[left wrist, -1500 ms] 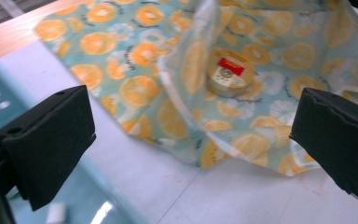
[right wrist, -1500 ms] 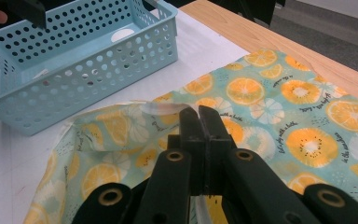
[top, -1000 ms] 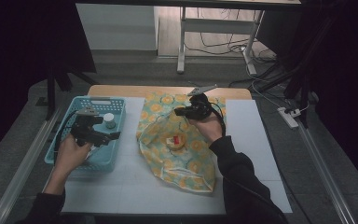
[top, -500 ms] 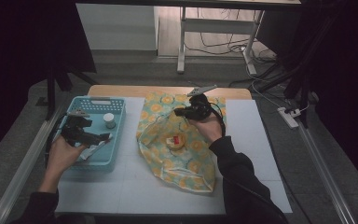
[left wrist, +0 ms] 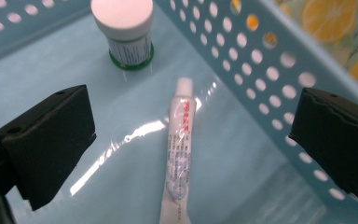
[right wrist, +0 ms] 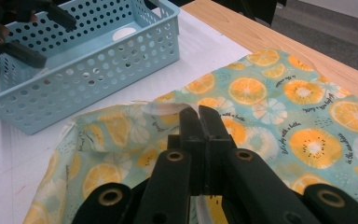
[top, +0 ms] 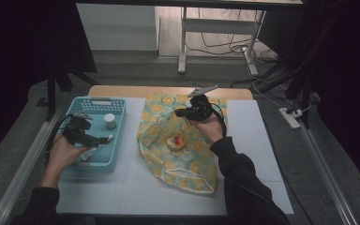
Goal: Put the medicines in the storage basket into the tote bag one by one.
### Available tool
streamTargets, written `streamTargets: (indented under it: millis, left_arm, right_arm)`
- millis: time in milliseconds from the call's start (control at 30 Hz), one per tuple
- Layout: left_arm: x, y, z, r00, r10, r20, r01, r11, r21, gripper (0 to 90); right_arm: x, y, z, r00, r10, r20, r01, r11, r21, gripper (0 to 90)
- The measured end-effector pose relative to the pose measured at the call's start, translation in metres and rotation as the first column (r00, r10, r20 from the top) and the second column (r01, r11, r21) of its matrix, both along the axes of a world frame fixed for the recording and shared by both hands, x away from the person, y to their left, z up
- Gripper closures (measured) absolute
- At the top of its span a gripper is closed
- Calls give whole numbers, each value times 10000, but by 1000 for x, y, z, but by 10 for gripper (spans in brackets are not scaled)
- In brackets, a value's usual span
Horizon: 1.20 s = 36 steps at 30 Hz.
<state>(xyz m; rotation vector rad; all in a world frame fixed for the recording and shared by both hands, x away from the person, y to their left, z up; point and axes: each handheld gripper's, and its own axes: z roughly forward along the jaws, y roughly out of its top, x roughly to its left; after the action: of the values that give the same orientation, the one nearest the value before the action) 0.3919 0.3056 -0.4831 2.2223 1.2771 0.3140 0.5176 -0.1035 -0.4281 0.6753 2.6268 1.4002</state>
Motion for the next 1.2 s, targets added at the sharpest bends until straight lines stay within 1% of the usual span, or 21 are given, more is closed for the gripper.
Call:
streamTargets:
  millis: [67,133,167,300,400,467,500,533,600,633,667,700,767,800,867,967,1000,1067,1133,1200]
  left_arm:
    - [3,-2,-4,9997,-110,-235,116,9996,275,0]
    - [5,-3,-8,9986,-182,-495,214,9977,637,0]
    - [7,-4,-9,9979,-218,-618,270,9961,837,1]
    - [10,-4,-16,9933,-303,-1118,452,9900,1337,19]
    - [11,-3,-18,9905,-273,-1346,505,9837,1723,68]
    - [12,-2,-18,9885,-306,-1478,572,9822,1787,128]
    - [12,-1,-18,9869,-352,-1573,632,9823,1765,155]
    - [12,0,-18,9853,-445,-1652,727,9830,1688,200]
    - [12,0,-18,9802,-618,-1883,928,9827,1605,275]
    - [13,0,-18,9766,-773,-2006,1102,9812,1583,334]
    - [13,-1,-18,9745,-811,-2093,1168,9795,1642,368]
    - [14,-2,-19,9720,-813,-2205,1199,9785,1679,384]
    - [15,-3,-20,9668,-916,-2385,1336,9770,1661,451]
    - [15,-3,-21,9655,-896,-2443,1330,9769,1674,469]
    - [17,-3,-22,9603,-914,-2636,1362,9782,1568,533]
    - [19,-3,-25,9533,-812,-2908,1314,9788,1574,592]
    - [19,-4,-26,9516,-805,-2967,1331,9779,1614,605]
    - [20,-4,-26,9507,-811,-2995,1326,9788,1559,656]
    - [19,-4,-25,9522,-813,-2943,1305,9798,1514,724]
    - [19,-4,-25,9525,-774,-2944,1271,9800,1534,740]
  right_arm:
    - [0,0,0,10000,-10,-4,10,10000,-4,900]
    - [0,-1,0,10000,-12,2,12,10000,-22,900]
    - [0,-1,0,10000,-11,3,11,10000,-14,900]
    - [0,-1,0,10000,-26,1,26,10000,-9,900]
    - [0,-1,0,10000,-23,1,23,10000,-3,900]
    - [0,-1,-1,10000,-28,-2,28,10000,-15,900]
    - [0,-1,-1,10000,-23,9,23,10000,-11,900]
    - [0,-1,-1,10000,-30,-6,30,10000,-15,900]
    - [0,-1,-1,10000,-30,-13,30,10000,-12,900]
    - [0,0,-1,10000,-19,0,19,10000,-7,900]
    - [0,0,-1,10000,-19,-2,19,10000,-20,900]
    - [0,0,-2,10000,-17,-6,17,10000,-15,900]
    - [0,-1,-1,10000,-27,-19,27,10000,-14,900]
    - [0,-1,-1,10000,-32,-20,32,10000,-25,900]
    - [0,-1,-2,10000,-33,-19,33,10000,-6,900]
    - [0,-2,-2,10000,-30,-19,30,10000,-14,900]
    - [0,-2,-2,10000,-31,-20,31,10000,-9,900]
    - [0,-2,-2,10000,-44,-11,44,10000,-5,900]
    - [0,-3,-3,10000,-65,-34,65,10000,-12,900]
    - [0,-3,-3,10000,-68,-34,68,10000,-18,900]
